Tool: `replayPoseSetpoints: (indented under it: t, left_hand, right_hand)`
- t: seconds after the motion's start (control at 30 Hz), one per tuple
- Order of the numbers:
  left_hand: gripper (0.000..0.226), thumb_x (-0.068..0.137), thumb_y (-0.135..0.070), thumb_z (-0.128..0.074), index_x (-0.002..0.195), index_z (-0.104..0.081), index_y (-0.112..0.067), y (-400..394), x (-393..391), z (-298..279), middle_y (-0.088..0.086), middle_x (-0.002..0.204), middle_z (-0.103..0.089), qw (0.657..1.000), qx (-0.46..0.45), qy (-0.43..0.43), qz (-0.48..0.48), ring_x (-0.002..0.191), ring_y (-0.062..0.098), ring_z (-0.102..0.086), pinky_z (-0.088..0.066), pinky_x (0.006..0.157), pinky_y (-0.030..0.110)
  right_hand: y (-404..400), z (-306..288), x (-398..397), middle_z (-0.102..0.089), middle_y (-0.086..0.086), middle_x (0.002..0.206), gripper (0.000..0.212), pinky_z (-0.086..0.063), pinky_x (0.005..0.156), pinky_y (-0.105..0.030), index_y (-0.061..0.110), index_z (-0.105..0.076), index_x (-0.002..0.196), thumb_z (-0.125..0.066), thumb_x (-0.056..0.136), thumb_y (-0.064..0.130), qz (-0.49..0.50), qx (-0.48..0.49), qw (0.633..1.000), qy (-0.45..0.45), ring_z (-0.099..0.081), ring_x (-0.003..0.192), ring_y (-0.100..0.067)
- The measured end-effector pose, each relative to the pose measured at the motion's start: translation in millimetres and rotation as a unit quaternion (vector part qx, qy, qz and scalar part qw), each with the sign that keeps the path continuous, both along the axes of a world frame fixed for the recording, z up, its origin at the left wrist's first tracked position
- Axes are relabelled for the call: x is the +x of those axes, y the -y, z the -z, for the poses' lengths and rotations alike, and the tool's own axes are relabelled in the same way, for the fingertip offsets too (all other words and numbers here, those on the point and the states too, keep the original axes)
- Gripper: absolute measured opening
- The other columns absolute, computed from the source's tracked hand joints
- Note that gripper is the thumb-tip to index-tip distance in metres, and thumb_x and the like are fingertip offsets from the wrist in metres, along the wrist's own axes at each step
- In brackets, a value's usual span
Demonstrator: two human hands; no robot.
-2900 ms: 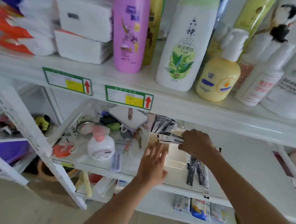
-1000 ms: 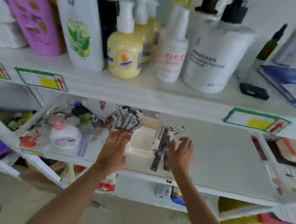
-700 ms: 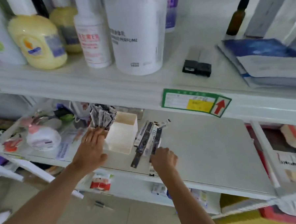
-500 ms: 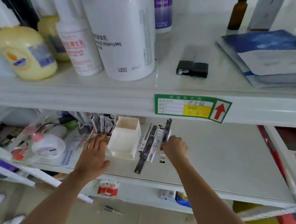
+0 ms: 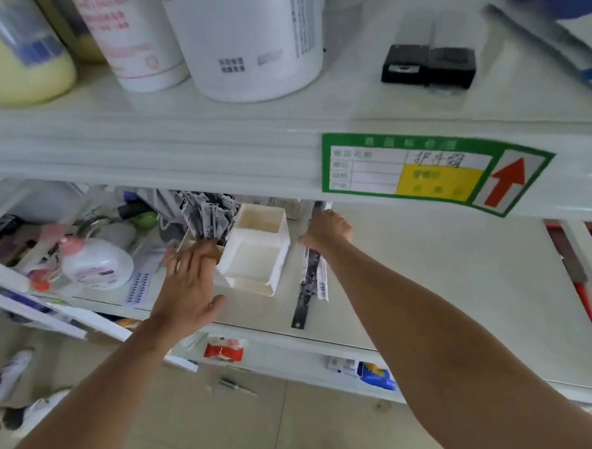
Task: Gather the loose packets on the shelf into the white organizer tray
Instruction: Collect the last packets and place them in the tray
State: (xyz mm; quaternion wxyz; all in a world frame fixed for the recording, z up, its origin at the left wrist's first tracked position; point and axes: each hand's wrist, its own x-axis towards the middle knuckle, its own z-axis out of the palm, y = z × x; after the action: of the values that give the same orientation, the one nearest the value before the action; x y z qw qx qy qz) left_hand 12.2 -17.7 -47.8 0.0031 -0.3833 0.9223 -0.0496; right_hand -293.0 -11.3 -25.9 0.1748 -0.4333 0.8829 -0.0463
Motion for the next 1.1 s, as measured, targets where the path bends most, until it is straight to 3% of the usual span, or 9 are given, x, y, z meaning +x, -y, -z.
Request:
replayPoseSetpoints:
  t: [0.07, 0.23, 0.37, 0.47, 0.53, 0.67, 0.8, 0.97, 1.1]
  left_hand:
    - [0.063, 0.074, -0.040, -0.055, 0.124, -0.051, -0.002, 8, -2, -4, 0.024, 0.145, -0.050, 1.000, -0.011, -0.012, 0.017, 0.133, 0.046, -0.051, -0.033, 0.112, 0.060]
    - [0.055, 0.075, -0.037, -0.055, 0.120, -0.048, -0.006, 14, -5, -10, 0.020, 0.148, -0.044, 0.999, -0.022, -0.027, 0.034, 0.139, 0.041, -0.045, -0.028, 0.116, 0.060]
    - [0.054, 0.078, -0.040, -0.054, 0.120, -0.048, -0.007, 10, -5, -7, 0.019, 0.146, -0.044, 0.999, -0.010, -0.019, 0.030, 0.138, 0.043, -0.046, -0.029, 0.114, 0.060]
    - [0.055, 0.080, -0.042, -0.053, 0.121, -0.048, -0.006, 12, -5, -7, 0.020, 0.150, -0.043, 1.000, -0.003, -0.016, 0.019, 0.137, 0.044, -0.046, -0.030, 0.111, 0.060]
    - [0.057, 0.080, -0.042, -0.053, 0.124, -0.047, -0.006, 12, -5, -7, 0.020, 0.152, -0.042, 1.000, 0.005, -0.013, 0.020, 0.136, 0.045, -0.047, -0.030, 0.110, 0.059]
    - [0.059, 0.082, -0.044, -0.050, 0.125, -0.047, -0.003, 12, -5, -6, 0.022, 0.153, -0.042, 1.000, 0.009, -0.017, 0.023, 0.135, 0.046, -0.046, -0.030, 0.110, 0.060]
    - [0.060, 0.079, -0.040, -0.050, 0.122, -0.048, 0.001, 11, -7, -4, 0.024, 0.152, -0.043, 1.000, 0.000, -0.020, 0.016, 0.132, 0.048, -0.046, -0.032, 0.109, 0.062]
    - [0.061, 0.077, -0.039, -0.050, 0.121, -0.048, 0.004, 10, -8, -3, 0.026, 0.150, -0.044, 0.999, -0.013, -0.035, 0.022, 0.129, 0.048, -0.047, -0.032, 0.106, 0.056]
    - [0.064, 0.078, -0.039, -0.048, 0.125, -0.047, 0.005, 10, -8, 0, 0.025, 0.152, -0.043, 0.998, -0.027, -0.042, 0.025, 0.132, 0.048, -0.046, -0.032, 0.104, 0.054]
  right_hand:
    - [-7, -4, -14, -0.063, -0.005, 0.109, 0.041, -0.050, 0.077, -0.033, 0.017, -0.061, 0.124, -0.070, 0.085, 0.027, -0.017, 0.004, 1.000, -0.011, -0.063, 0.100, -0.026]
    - [-50, -2, -47, -0.058, -0.004, 0.089, 0.030, -0.044, 0.064, -0.031, 0.014, -0.060, 0.103, -0.070, 0.079, 0.030, -0.097, 0.031, 0.994, -0.039, -0.062, 0.087, -0.029]
    - [-102, 21, -65, -0.052, -0.005, 0.070, 0.018, -0.039, 0.054, -0.031, 0.012, -0.048, 0.080, -0.057, 0.084, 0.028, -0.132, -0.122, 0.983, -0.041, -0.062, 0.069, -0.032]
    - [-115, 16, -85, -0.059, -0.008, 0.060, 0.015, -0.043, 0.041, -0.033, 0.014, -0.040, 0.083, -0.054, 0.087, 0.018, -0.047, -0.248, 0.963, 0.091, -0.058, 0.048, -0.029]
    - [-117, 5, -97, -0.061, -0.011, 0.061, 0.017, -0.041, 0.033, -0.030, 0.017, -0.035, 0.082, -0.049, 0.088, 0.011, 0.039, -0.320, 0.921, 0.219, -0.054, 0.039, -0.025]
    - [-122, -19, -117, -0.035, -0.001, 0.058, 0.041, -0.022, 0.042, -0.025, 0.034, -0.038, 0.064, -0.047, 0.094, 0.008, 0.121, -0.429, 0.839, 0.313, -0.029, 0.047, -0.013]
    - [-127, -48, -131, -0.027, 0.011, 0.045, 0.033, -0.019, 0.042, -0.016, 0.025, -0.029, 0.058, -0.046, 0.085, 0.016, 0.121, -0.556, 0.791, 0.224, -0.023, 0.043, -0.008]
    - [-144, -60, -142, -0.033, -0.026, 0.056, 0.032, -0.029, 0.042, -0.040, 0.036, -0.040, 0.063, -0.046, 0.091, 0.021, 0.148, -0.665, 0.728, 0.078, -0.030, 0.055, -0.017]
    - [-162, -50, -135, -0.040, 0.000, 0.062, 0.026, -0.025, 0.044, -0.017, 0.029, -0.043, 0.082, -0.049, 0.107, 0.030, 0.076, -0.676, 0.733, 0.006, -0.032, 0.047, 0.002]
